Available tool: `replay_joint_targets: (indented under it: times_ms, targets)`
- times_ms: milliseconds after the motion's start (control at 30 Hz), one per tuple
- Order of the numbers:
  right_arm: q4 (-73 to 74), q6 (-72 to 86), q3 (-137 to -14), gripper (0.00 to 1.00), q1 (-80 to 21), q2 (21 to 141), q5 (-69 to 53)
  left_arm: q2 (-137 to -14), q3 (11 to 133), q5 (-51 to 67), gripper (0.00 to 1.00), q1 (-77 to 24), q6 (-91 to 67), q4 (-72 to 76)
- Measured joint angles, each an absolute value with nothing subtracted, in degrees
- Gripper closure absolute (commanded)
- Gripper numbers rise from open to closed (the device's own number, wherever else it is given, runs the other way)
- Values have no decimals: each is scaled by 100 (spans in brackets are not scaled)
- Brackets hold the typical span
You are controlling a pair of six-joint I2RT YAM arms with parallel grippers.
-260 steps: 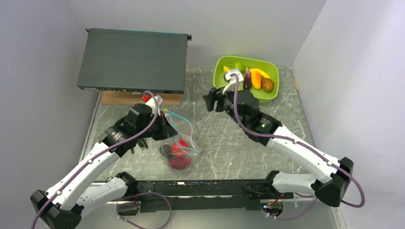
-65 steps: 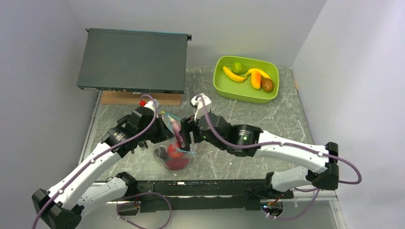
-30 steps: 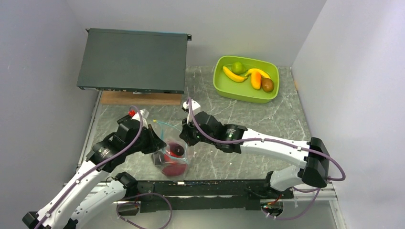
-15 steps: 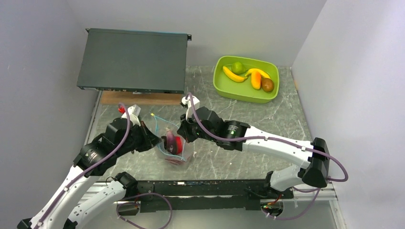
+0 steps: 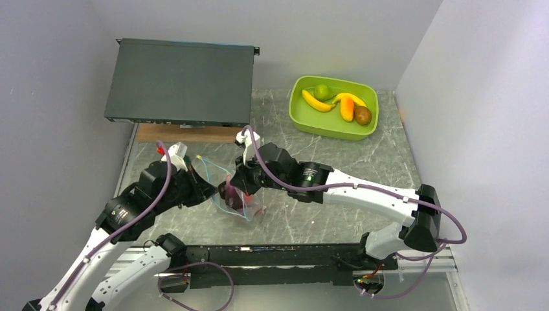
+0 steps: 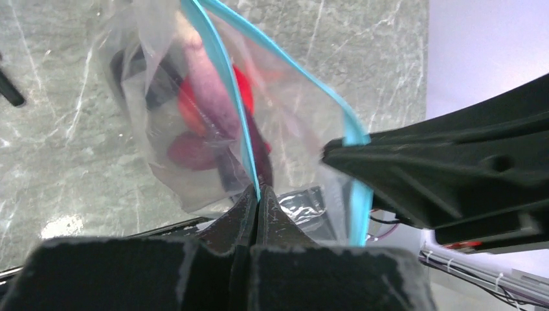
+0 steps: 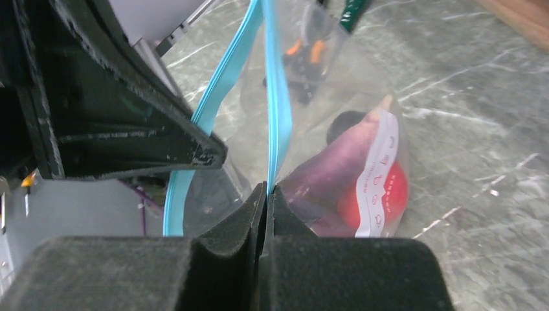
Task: Place the food in the zip-top bag and seal the zipper
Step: Adjust the zipper food storage bag at the center of the board.
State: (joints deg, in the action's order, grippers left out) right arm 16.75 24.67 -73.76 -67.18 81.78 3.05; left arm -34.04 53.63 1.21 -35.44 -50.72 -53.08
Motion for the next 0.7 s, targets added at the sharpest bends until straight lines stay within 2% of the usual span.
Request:
replay_joint_targets:
  times_ms: [200,333,467,600,700]
  targets:
    - [1273,2425,-7380,100,-6855,8206,-60,-3148,5645,137,100,-3544,-5083,-5120]
    - [976,2630,-7271,100,-6785,8232,-97,-2993,4895,329,100,-3544,-5214,-4475]
    - [982,2845,-7161,100,-6687,8593,-108,-3754,4333,552,100,-3544,-5293,-4421]
    - [1251,2908,-7161,100,-6674,8882,-102,-3942,4512,578,100,-3542,-5266,-4567]
    - [1428,2891,-7328,100,-6674,8796,-47,-3802,5170,523,100,-3538,-5175,-4781]
